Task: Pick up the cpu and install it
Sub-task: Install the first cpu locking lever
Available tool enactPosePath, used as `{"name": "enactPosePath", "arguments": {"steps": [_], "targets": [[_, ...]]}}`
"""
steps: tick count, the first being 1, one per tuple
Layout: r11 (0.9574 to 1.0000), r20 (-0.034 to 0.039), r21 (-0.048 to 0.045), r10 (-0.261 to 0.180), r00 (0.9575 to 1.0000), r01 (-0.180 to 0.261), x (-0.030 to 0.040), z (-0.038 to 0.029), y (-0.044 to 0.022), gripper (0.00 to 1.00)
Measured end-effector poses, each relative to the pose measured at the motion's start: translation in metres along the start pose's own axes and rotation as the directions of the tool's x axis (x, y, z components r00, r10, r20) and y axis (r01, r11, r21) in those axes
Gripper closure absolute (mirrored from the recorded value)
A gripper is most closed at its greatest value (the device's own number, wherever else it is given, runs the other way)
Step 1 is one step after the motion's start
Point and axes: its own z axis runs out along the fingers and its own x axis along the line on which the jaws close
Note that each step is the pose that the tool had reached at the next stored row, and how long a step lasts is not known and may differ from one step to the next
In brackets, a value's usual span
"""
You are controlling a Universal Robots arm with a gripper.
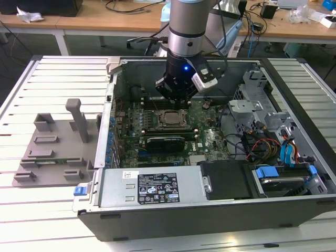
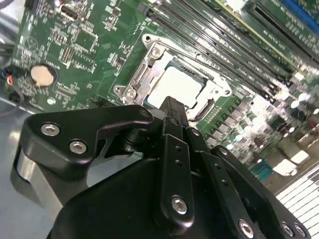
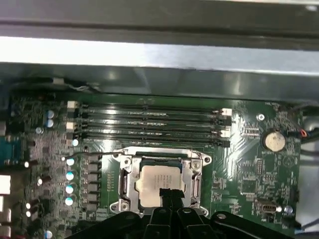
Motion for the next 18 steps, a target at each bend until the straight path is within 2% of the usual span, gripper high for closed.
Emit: {"name": "enactPosePath", "arguments": {"steps": [3,7,9,16,17,18], "targets": [[0.9969,0.0013,0.0010,-0.079,0.9969,0.079,0.0000,0.0000,0.0000,0.89],[0.9912,0.0021,0.0018,-0.132,0.9912,0.132,0.0000,0.0000,0.0000,0.89],[0.9869,0.0025,0.0023,-0.161,0.9869,0.161,0.0000,0.0000,0.0000,0.89],[0.9682,0.0039,0.0035,-0.250,0.9682,0.250,0.0000,0.0001,0.0000,0.89],[0.9641,0.0047,0.0024,-0.266,0.9641,0.266,0.0000,0.0001,0.0001,0.89],[0.9603,0.0072,-0.0038,-0.279,0.9603,0.279,0.0000,0.0000,0.0000,0.89]]}}
